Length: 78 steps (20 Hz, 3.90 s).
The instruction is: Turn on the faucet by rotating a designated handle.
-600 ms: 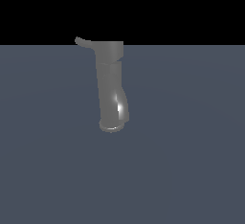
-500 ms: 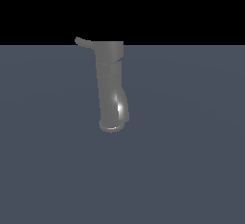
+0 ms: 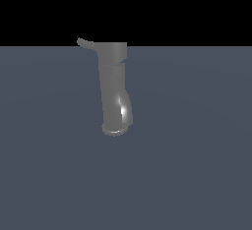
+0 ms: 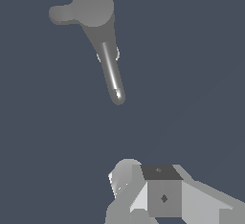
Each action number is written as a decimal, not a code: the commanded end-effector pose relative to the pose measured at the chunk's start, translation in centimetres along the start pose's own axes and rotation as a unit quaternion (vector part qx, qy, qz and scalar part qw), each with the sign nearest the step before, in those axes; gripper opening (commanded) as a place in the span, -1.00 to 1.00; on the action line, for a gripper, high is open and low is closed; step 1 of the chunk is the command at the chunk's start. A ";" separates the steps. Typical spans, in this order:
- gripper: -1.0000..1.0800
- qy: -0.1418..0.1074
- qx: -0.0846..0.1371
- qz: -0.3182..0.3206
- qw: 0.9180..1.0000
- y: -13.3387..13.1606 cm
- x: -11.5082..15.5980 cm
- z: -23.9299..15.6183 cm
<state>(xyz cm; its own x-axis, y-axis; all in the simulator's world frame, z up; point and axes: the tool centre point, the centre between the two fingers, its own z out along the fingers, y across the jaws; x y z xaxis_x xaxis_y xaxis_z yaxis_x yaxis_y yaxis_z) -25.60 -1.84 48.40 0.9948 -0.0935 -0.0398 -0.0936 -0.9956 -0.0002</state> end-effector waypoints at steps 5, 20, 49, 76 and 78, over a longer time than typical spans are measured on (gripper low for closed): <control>-1.00 0.000 -0.001 0.006 1.000 0.0 0.2 0.0; -1.00 0.004 -0.007 0.098 0.995 -1.4 4.6 0.9; -1.00 0.018 -0.008 0.392 0.920 -8.2 18.3 7.6; -1.00 0.017 0.011 0.598 0.801 -15.4 26.6 17.0; -1.00 0.016 0.011 0.603 0.797 -15.6 26.8 17.3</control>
<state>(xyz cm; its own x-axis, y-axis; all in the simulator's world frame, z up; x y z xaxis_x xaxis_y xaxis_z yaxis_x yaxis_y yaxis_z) 1.66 11.07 30.29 0.1923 -0.9813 0.0018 -0.9813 -0.1923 0.0016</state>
